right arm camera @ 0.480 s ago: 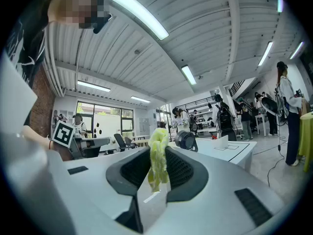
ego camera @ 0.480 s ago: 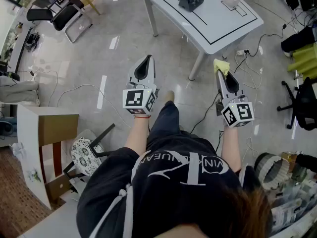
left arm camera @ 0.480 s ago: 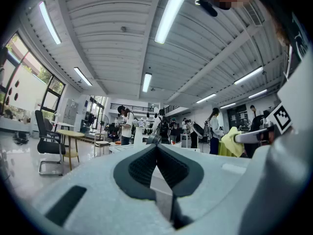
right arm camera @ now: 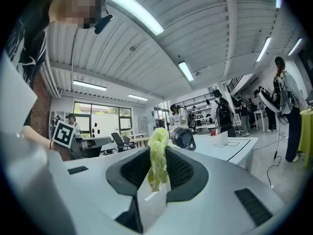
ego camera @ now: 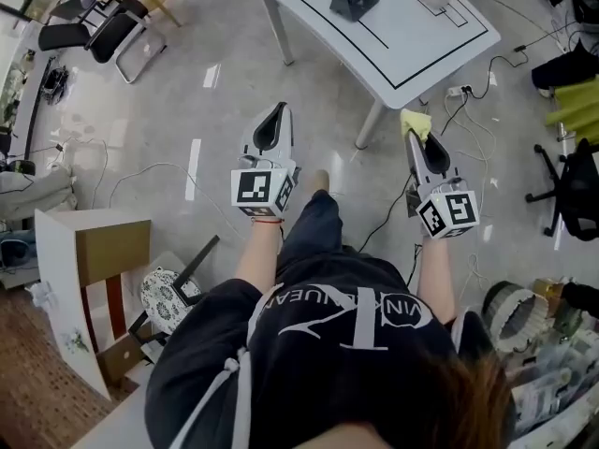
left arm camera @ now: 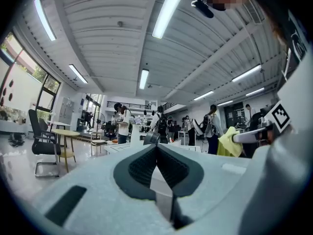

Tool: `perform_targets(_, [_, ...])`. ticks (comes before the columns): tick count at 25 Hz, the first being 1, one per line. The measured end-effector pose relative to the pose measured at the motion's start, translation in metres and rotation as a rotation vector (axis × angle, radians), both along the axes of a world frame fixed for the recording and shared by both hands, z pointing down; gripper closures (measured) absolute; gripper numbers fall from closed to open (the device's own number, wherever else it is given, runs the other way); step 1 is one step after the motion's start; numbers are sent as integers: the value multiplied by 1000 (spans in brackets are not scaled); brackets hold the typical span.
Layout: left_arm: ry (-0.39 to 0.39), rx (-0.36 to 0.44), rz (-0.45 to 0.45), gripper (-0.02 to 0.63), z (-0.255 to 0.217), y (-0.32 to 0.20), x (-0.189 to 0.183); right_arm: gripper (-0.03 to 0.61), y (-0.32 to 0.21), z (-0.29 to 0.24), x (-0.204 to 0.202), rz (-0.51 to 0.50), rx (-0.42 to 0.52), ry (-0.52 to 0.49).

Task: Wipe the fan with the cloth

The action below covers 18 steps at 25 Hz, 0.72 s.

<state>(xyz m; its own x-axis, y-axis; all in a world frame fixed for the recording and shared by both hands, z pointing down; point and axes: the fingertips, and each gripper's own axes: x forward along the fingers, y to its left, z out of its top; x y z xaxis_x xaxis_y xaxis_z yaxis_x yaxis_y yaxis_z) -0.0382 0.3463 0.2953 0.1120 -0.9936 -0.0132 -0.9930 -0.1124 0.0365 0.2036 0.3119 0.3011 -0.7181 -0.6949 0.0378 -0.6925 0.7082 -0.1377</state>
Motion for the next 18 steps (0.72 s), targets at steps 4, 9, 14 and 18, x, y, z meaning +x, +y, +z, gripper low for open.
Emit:
perform_targets(4, [1, -15, 36, 609, 2, -31, -3, 488, -22, 2, -9, 14, -14, 6])
perform_targets(9, [6, -27, 92, 609, 3, -83, -3, 488, -58, 4, -22, 26, -23, 9])
perform_targets(14, [8, -39, 157, 609, 10, -135, -8, 486, -99, 9, -36, 62, -38, 5])
perform_targets(18, [4, -54, 205, 609, 17, -172, -17, 486, -129, 17, -52, 94, -56, 9])
